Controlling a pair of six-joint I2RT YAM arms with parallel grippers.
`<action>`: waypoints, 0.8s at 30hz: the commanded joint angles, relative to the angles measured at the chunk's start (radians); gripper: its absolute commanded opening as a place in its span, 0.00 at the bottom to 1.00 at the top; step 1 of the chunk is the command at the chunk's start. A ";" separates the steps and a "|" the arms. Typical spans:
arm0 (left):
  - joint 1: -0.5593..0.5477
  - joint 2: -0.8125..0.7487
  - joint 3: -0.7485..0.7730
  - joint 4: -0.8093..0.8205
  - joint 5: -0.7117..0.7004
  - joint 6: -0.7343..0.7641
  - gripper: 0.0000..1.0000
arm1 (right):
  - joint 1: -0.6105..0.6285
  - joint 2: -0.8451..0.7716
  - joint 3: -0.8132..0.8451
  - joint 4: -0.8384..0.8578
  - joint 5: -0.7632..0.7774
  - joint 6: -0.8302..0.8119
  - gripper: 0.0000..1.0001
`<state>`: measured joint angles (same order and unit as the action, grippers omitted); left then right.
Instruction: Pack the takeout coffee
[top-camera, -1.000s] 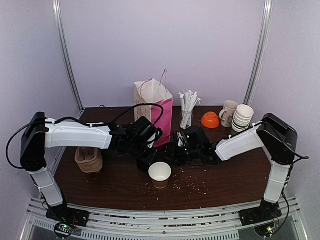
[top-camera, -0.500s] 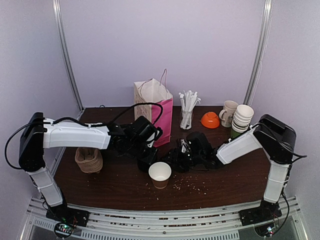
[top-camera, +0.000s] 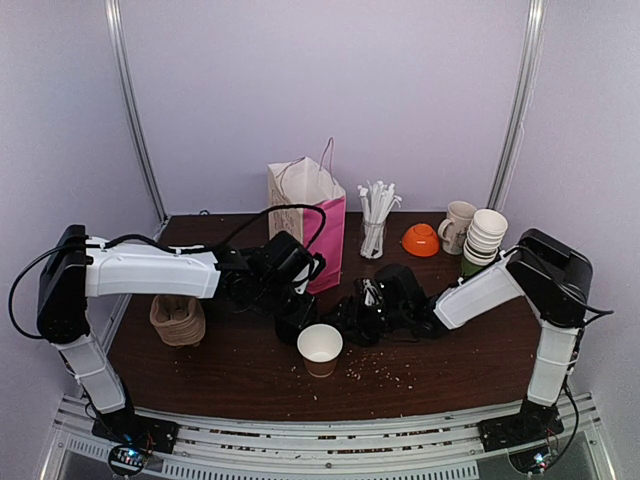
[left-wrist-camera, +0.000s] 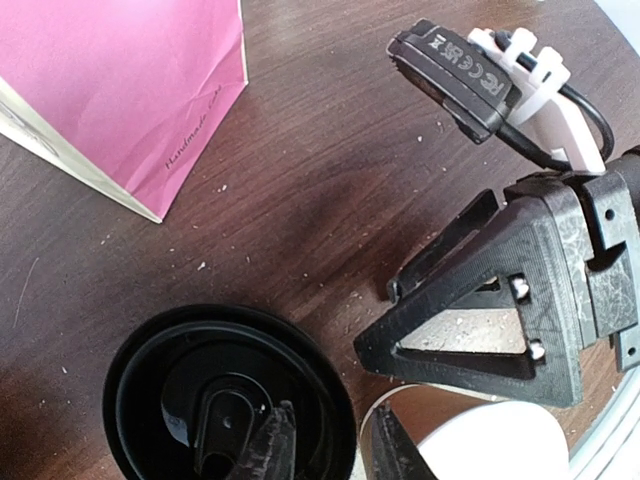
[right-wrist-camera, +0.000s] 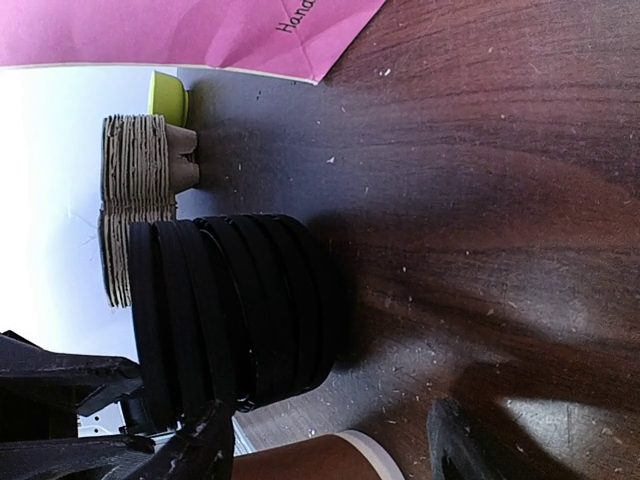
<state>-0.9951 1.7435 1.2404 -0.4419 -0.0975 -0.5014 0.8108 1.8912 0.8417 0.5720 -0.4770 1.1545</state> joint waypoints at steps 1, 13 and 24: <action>-0.004 0.005 0.010 0.027 0.012 0.021 0.29 | -0.005 -0.024 0.015 0.011 -0.011 -0.004 0.69; -0.004 0.036 0.024 0.020 0.012 0.039 0.20 | -0.005 -0.027 0.030 0.002 -0.015 -0.013 0.68; -0.004 0.014 0.024 0.020 -0.024 0.019 0.05 | -0.004 -0.045 0.023 -0.005 -0.006 -0.024 0.68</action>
<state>-0.9951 1.7760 1.2411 -0.4427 -0.0948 -0.4732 0.8108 1.8885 0.8520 0.5709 -0.4835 1.1500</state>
